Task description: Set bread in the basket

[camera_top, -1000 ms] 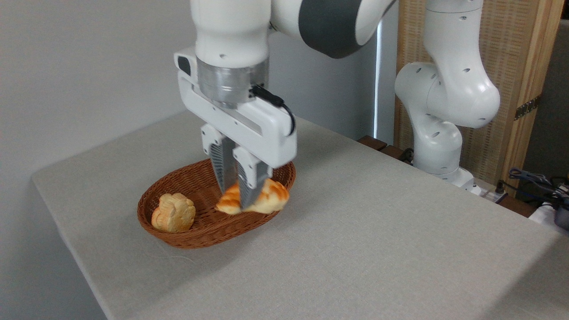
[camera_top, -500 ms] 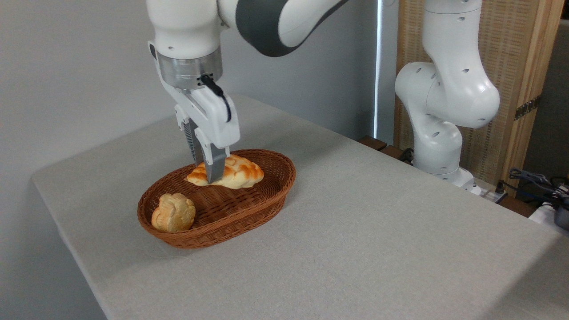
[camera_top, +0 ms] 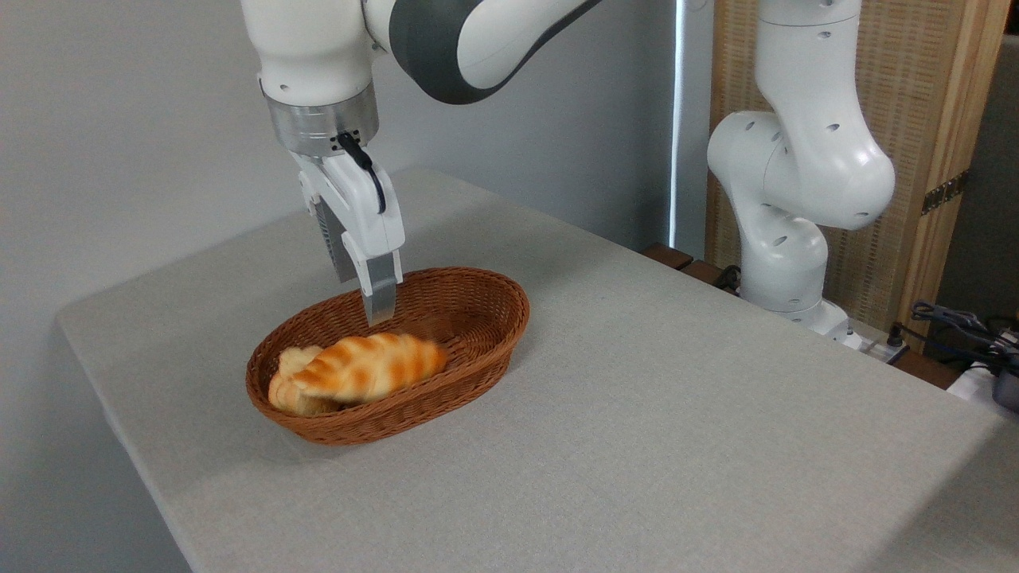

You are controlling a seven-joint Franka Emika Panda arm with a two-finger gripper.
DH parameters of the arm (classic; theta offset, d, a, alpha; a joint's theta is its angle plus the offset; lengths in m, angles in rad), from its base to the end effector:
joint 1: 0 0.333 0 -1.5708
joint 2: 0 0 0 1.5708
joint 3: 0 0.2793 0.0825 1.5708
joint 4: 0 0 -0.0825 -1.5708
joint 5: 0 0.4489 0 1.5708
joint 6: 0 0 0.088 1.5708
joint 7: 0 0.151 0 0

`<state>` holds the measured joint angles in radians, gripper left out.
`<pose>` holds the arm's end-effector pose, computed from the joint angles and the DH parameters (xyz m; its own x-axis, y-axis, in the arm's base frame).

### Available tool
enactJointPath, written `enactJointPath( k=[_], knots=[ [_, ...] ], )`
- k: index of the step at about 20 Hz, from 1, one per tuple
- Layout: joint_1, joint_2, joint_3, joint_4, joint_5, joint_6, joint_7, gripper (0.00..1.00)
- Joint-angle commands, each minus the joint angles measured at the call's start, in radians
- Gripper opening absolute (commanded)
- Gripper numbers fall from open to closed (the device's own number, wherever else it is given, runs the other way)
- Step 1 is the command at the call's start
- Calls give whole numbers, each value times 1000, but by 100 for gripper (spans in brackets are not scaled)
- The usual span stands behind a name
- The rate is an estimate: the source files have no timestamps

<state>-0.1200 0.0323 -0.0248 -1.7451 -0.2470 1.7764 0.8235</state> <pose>0.6252 -0.1231 0.4510 0.6104 -0.7734 0.1713 -0.7916 -0.5875 0.1684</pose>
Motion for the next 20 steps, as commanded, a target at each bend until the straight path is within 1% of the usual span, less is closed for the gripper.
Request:
enactJointPath(
  k=[1, 3, 5, 6, 8, 9, 11, 12, 13, 14, 18, 20],
  knots=[
    [6, 6, 9, 12, -8, -18, -1, 100],
    [14, 8, 17, 13, -3, -12, 0, 100],
    [16, 6, 48, 15, 43, 1, -6, 100],
    [16, 6, 55, 15, 52, 3, -7, 100],
    [16, 3, 63, 21, 80, 3, -43, 100],
    [16, 1, 74, 25, 103, 3, -70, 100],
    [16, 1, 75, 29, 141, 3, -98, 100],
    [16, 0, 75, 33, 170, 3, -107, 100],
    [16, 0, 75, 41, 184, 3, -110, 100],
    [16, 0, 78, 53, 195, 2, -113, 100],
    [16, 1, 100, 78, 189, -8, -113, 100],
    [16, 4, 98, 81, 201, -8, -107, 100]
  ],
)
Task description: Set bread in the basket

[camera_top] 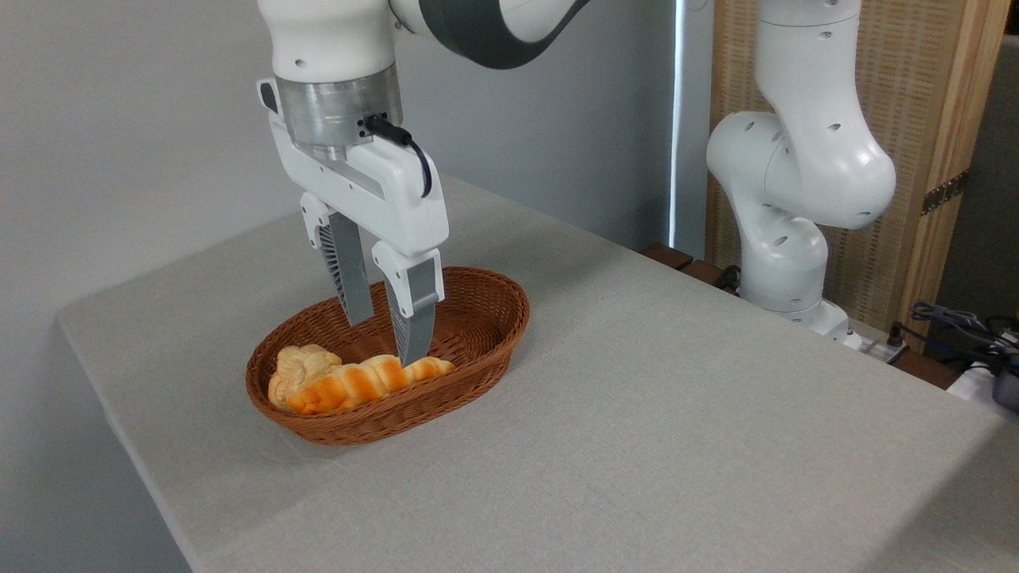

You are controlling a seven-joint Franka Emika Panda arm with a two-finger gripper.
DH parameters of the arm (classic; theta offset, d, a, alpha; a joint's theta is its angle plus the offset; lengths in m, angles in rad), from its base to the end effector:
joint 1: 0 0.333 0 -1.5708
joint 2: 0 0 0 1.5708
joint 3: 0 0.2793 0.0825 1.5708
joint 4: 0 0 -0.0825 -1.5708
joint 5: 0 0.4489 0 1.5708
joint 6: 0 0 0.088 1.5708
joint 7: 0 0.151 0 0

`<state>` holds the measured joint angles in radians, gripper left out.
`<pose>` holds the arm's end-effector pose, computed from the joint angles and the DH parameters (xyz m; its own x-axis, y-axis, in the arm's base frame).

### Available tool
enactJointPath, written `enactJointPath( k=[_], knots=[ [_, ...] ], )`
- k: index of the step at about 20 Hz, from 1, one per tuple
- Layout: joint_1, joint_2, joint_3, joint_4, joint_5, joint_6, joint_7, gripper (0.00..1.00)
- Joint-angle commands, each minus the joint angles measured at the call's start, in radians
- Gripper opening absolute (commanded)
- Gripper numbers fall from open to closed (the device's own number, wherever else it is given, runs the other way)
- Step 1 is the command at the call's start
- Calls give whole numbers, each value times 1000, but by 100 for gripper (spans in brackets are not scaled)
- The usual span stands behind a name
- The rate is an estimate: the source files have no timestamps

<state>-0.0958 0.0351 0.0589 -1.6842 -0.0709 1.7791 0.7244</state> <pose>0.6445 -0.0333 0.4793 0.7299 -0.6777 0.0895 -0.6811 -0.7321 0.0116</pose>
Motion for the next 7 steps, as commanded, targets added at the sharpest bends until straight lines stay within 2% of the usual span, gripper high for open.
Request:
enactJointPath(
  k=[1, 7],
  knots=[
    [-8, 2, 15, 20, 25, -13, -11, 100],
    [-8, 2, 30, 20, 20, -10, -2, 100]
  ],
)
